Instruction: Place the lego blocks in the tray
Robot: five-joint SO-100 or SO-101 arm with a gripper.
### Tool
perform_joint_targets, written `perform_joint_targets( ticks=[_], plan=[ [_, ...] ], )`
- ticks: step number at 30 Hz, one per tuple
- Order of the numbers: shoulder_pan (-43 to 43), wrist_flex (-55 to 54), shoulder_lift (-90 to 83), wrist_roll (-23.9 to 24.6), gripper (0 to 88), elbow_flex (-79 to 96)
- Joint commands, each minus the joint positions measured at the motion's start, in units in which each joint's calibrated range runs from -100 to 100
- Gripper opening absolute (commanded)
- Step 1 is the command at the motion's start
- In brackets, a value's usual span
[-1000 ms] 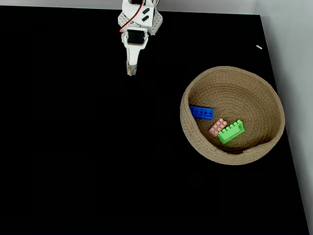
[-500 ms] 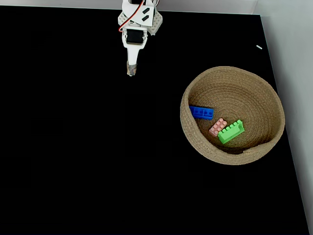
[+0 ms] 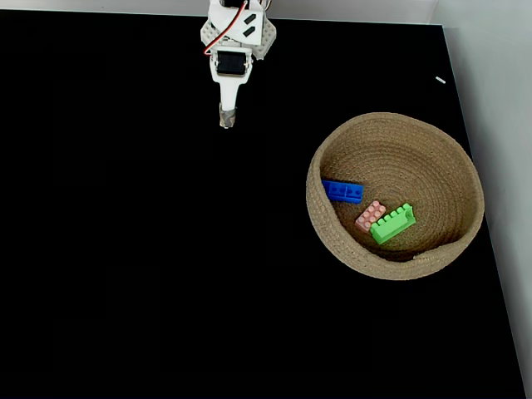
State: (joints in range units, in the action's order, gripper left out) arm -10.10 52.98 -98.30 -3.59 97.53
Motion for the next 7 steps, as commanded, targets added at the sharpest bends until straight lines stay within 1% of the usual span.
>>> perform_joint_targets(
  ticks=[1, 7],
  plan=[
    [0.5, 0.3, -0.5, -0.2, 0.2, -0.2],
    [0.5, 0.3, -0.5, -0.3, 0.2, -0.2]
  ],
)
